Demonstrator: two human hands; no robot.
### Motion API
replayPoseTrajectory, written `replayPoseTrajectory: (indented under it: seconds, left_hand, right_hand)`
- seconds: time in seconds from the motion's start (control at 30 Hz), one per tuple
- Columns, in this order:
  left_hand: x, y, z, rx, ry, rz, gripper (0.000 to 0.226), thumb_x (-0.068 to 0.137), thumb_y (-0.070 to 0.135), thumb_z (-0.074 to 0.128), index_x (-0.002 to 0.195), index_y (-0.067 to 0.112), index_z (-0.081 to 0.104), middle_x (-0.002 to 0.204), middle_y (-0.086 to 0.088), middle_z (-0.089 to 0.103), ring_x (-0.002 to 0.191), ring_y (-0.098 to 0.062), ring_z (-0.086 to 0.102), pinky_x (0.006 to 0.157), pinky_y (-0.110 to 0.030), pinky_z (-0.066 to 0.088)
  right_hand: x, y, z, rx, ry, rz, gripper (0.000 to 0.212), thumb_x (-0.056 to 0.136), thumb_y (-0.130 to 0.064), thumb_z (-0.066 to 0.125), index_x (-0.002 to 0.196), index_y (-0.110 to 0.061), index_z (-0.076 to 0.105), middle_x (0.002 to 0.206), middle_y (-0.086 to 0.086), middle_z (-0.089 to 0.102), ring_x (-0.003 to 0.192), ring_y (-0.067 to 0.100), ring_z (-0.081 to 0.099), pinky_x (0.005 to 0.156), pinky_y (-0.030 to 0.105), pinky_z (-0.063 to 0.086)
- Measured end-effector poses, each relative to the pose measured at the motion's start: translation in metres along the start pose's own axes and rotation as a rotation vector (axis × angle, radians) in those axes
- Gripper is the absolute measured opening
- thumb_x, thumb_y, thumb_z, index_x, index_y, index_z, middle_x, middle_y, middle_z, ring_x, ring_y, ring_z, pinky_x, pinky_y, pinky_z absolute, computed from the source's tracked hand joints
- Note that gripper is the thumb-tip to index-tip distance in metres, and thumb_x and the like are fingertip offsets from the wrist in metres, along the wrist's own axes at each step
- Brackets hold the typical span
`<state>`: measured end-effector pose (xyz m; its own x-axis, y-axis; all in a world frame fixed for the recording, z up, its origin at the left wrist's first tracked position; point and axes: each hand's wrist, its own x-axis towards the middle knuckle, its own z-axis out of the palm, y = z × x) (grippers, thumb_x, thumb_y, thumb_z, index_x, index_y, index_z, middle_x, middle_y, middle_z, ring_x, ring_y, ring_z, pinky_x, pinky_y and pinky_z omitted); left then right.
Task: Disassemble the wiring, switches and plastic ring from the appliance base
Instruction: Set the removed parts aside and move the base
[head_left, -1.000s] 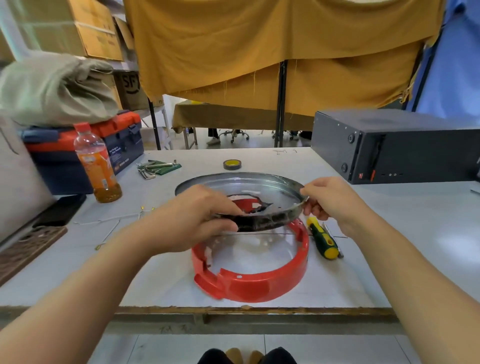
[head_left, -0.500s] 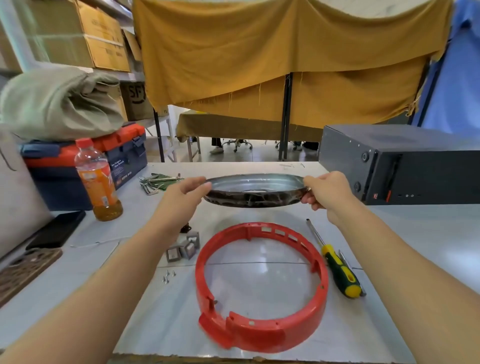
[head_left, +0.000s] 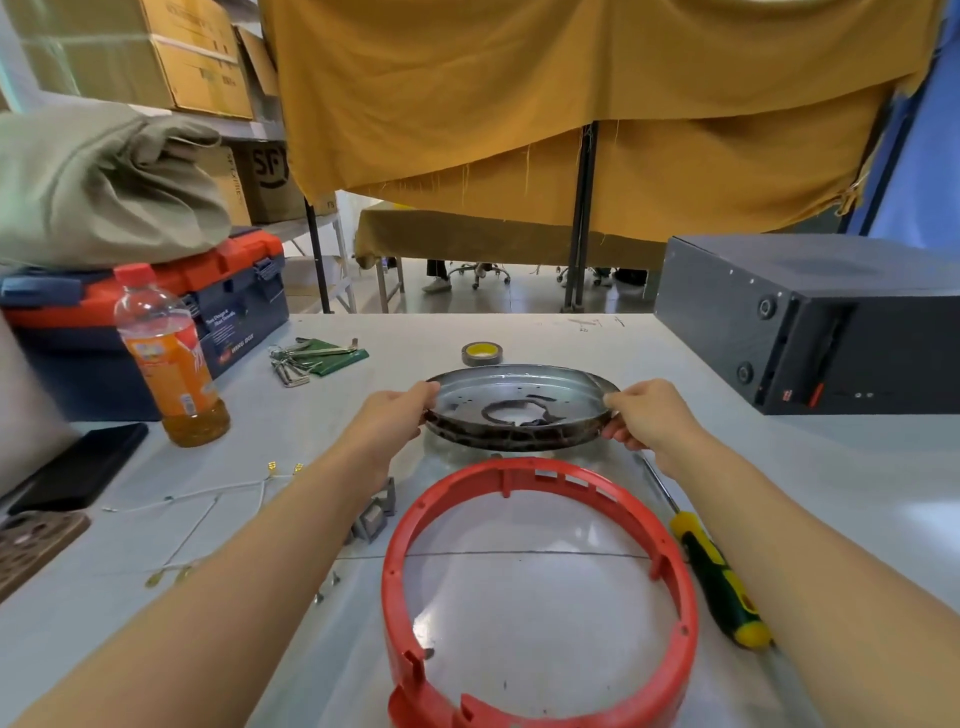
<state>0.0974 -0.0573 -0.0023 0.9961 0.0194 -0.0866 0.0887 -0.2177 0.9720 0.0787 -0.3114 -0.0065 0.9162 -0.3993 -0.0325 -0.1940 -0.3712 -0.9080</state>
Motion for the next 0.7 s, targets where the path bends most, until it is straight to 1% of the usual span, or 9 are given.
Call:
replayPoseTrajectory:
  seconds: [0.13,0.2,0.33,0.47,0.53,0.6,0.63,0.67,0.7]
  left_hand:
    - [0.008,-0.007,0.002,0.007,-0.004,-0.029,0.027,0.089,0.041,0.056,0.081,0.015,0.062,0.108,-0.005,0.064,0.108,-0.023,0.058,0.106,-0.042,0.04]
    - [0.01,-0.01,0.003,0.019,-0.007,-0.035,0.031,0.088,0.043,0.057,0.086,0.013,0.063,0.112,-0.007,0.063,0.109,-0.023,0.057,0.106,-0.042,0.039]
    - [0.013,-0.015,0.006,0.102,-0.016,-0.06,0.052,0.088,0.049,0.055,0.115,0.005,0.061,0.122,-0.009,0.059,0.113,-0.025,0.055,0.103,-0.04,0.041]
    - [0.014,-0.018,0.009,0.204,-0.043,-0.082,0.048,0.089,0.052,0.052,0.105,0.007,0.059,0.111,-0.006,0.06,0.101,-0.022,0.058,0.082,-0.032,0.041]
    - [0.015,-0.017,0.01,0.258,-0.043,-0.091,0.049,0.09,0.053,0.05,0.107,0.008,0.058,0.11,-0.005,0.058,0.102,-0.023,0.057,0.082,-0.032,0.037]
    - [0.013,-0.014,0.012,0.325,-0.051,-0.08,0.043,0.091,0.053,0.049,0.091,0.011,0.057,0.096,-0.001,0.056,0.087,-0.017,0.056,0.081,-0.031,0.035]
    - [0.011,-0.013,0.013,0.354,-0.057,-0.078,0.04,0.092,0.053,0.048,0.081,0.014,0.055,0.088,0.002,0.052,0.077,-0.012,0.051,0.08,-0.031,0.034]
    - [0.007,-0.01,0.013,0.381,-0.072,-0.071,0.038,0.092,0.052,0.049,0.08,0.016,0.054,0.087,0.003,0.049,0.075,-0.01,0.049,0.081,-0.031,0.033]
    - [0.004,-0.008,0.012,0.405,-0.099,-0.063,0.038,0.092,0.051,0.049,0.088,0.014,0.057,0.094,0.002,0.048,0.081,-0.012,0.052,0.082,-0.031,0.033]
  right_hand:
    - [0.004,0.003,0.003,-0.06,-0.061,0.001,0.015,0.095,-0.01,0.05,0.086,-0.001,0.058,0.064,0.013,0.06,0.052,0.018,0.052,0.048,0.025,0.04]
    - [0.006,0.004,0.005,-0.091,-0.079,-0.005,0.017,0.095,-0.009,0.049,0.082,-0.003,0.057,0.065,0.013,0.061,0.054,0.019,0.054,0.049,0.025,0.041]
    - [0.008,0.008,0.009,-0.225,-0.067,-0.03,0.024,0.093,-0.008,0.048,0.07,-0.005,0.054,0.08,0.023,0.068,0.072,0.031,0.064,0.056,0.03,0.045]
    - [0.007,0.013,0.013,-0.359,-0.056,-0.061,0.027,0.091,-0.011,0.055,0.066,-0.01,0.045,0.091,0.023,0.066,0.089,0.037,0.066,0.062,0.031,0.045]
    - [0.005,0.013,0.014,-0.393,-0.055,-0.07,0.029,0.09,-0.012,0.057,0.066,-0.01,0.042,0.094,0.023,0.065,0.09,0.037,0.065,0.066,0.032,0.047]
    - [0.003,0.012,0.014,-0.415,-0.058,-0.074,0.022,0.09,-0.013,0.056,0.072,-0.006,0.047,0.095,0.024,0.065,0.088,0.036,0.065,0.072,0.036,0.051]
    - [0.003,0.012,0.015,-0.434,-0.06,-0.08,0.019,0.091,-0.014,0.056,0.076,-0.004,0.05,0.094,0.024,0.065,0.085,0.034,0.063,0.07,0.034,0.051]
    - [0.001,0.011,0.014,-0.459,-0.071,-0.086,0.019,0.091,-0.016,0.055,0.078,-0.004,0.05,0.093,0.024,0.064,0.081,0.031,0.06,0.064,0.032,0.046]
    - [0.001,0.012,0.013,-0.482,-0.087,-0.094,0.022,0.092,-0.018,0.054,0.076,-0.004,0.049,0.092,0.025,0.065,0.078,0.029,0.058,0.058,0.03,0.04]
